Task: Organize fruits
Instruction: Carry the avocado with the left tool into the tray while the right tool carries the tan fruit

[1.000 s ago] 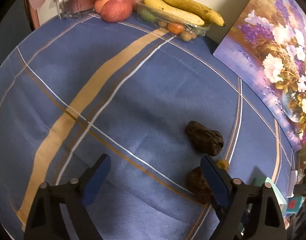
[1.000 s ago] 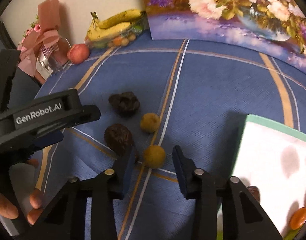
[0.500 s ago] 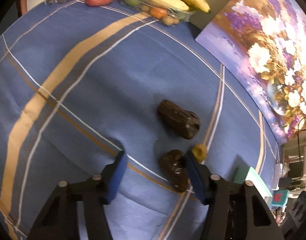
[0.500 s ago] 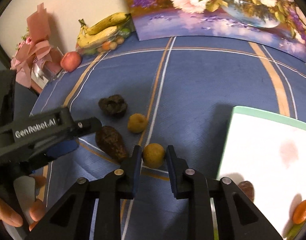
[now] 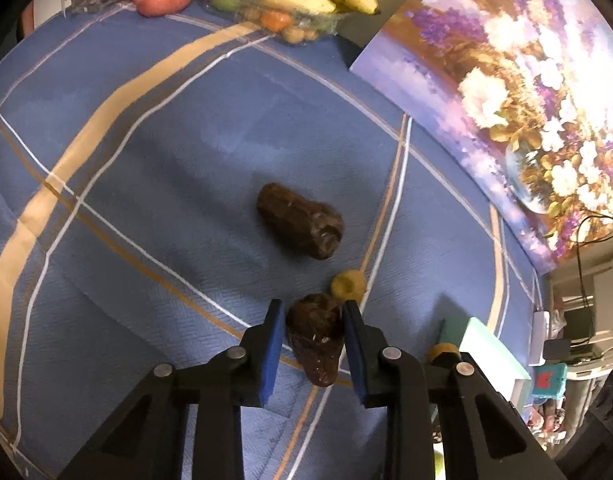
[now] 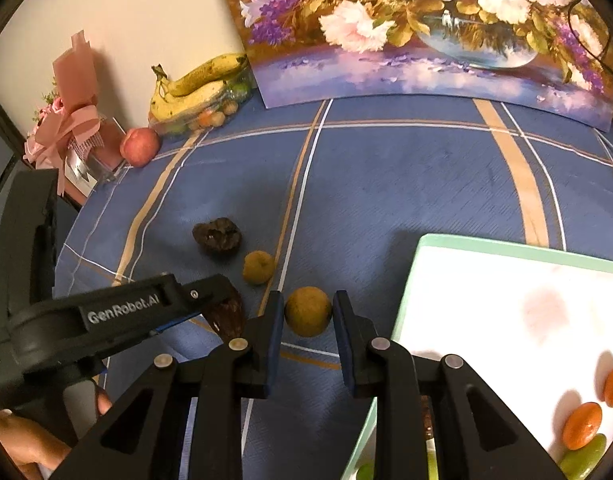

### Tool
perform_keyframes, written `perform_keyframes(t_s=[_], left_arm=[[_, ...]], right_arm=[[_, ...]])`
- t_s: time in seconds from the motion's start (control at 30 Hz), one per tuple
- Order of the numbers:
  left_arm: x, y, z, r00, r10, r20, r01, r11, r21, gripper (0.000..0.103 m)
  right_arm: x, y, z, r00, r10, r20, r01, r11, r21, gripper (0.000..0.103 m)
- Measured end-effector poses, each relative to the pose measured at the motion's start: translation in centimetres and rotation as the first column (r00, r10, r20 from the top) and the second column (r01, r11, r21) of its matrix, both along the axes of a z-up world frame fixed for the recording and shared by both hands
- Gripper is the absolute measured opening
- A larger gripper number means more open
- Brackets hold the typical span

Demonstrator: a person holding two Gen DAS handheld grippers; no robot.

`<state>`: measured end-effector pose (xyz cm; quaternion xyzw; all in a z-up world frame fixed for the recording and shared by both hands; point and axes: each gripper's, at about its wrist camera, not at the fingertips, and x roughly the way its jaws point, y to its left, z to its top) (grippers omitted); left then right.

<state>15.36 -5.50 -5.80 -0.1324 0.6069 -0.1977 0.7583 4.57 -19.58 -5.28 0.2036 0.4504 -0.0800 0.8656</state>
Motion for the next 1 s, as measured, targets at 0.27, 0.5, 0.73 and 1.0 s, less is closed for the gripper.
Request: perform_keyframes(t_s=[0.27,0.5,0.73,1.0], left_arm=[[-1.3,-1.2,4.3,0.994,-0.048,0.098,0.052,0.998,-0.036,0.031],[-3.9,-6.2,5.8,0.977,-0.170,0.129,0.178,0.983,-0.050,0.031],[-7.4,-11.1,5.3,0.947,-0.294,0.129,0.299,0.954,-0.028,0.031],[-9.5,-14.4,3.8,0.925,-0.360,0.126,0.361,0.932,0.013,0.031]], right_arm=[[-1.5,-2.4,1.9,0.997,-0.078,0.011,0.078,0.996,-0.039,0.026],[-4.2,-6.5,2.6,0.974,-0.224,-0.030,0.223,0.974,-0.036,0.026],[-7.3,-11.1,2.5,0.933,-0.353,-0.072,0.351,0.935,-0.043,0.026],[-10.2,-15.0,2.4,0.901,-0.425,-0.092,0.422,0.905,-0.049,0.026]])
